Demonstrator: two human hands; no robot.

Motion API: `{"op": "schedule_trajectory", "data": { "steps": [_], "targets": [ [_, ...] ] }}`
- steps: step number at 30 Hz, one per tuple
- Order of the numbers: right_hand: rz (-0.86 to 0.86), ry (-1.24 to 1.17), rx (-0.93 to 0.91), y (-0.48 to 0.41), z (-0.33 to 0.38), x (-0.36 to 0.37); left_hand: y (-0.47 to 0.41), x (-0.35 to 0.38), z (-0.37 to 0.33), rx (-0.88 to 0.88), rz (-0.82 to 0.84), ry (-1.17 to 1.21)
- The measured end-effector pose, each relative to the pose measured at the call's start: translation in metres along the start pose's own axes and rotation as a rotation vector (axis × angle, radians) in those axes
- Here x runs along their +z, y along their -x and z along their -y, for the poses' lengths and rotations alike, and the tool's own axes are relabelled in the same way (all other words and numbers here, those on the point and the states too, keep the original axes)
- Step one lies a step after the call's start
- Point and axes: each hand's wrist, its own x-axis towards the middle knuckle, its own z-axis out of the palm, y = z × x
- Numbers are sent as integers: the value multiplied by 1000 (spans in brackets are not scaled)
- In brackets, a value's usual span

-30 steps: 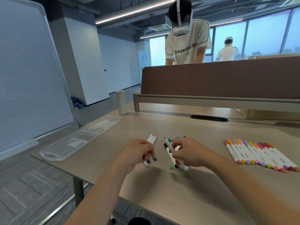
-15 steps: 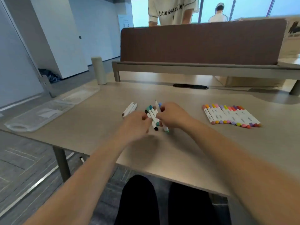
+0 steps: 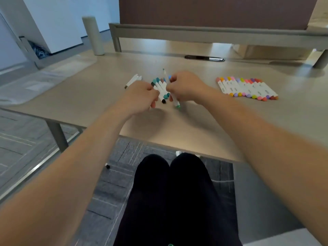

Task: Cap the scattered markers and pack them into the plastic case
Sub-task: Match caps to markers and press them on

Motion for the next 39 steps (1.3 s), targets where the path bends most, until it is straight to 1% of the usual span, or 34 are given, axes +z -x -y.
{"op": "schedule_trajectory", "data": {
  "steps": [4, 10, 12, 15, 18, 20, 23, 25, 33, 39],
  "targets": [
    [2, -33, -4, 9, 8, -3, 14, -11, -1, -9, 20, 16],
    [-31, -18, -69, 54, 14, -3, 60, -28, -3, 77, 91, -23],
    [-21, -69, -79, 73, 13, -2, 84, -28, -1, 103, 164, -38],
    [-26, -125, -96, 105, 9, 3, 125, -19, 5, 118, 324, -104],
    [-7, -114, -111, 138, -3, 12, 164, -8, 15, 138, 451, -299],
    [19, -118, -115, 163, -13, 20, 184, 2, 26, 128, 526, -346],
    [0, -140, -198, 199, -21, 26, 207, 21, 40, 126, 640, -403],
    [29, -153, -242, 217, -24, 31, 219, 34, 46, 146, 701, -442],
    [163, -75, -175, 239, -56, 70, 247, 75, 61, 217, 822, -580],
    [178, -77, -122, 235, -70, 90, 246, 90, 65, 279, 839, -667]
  ]
}}
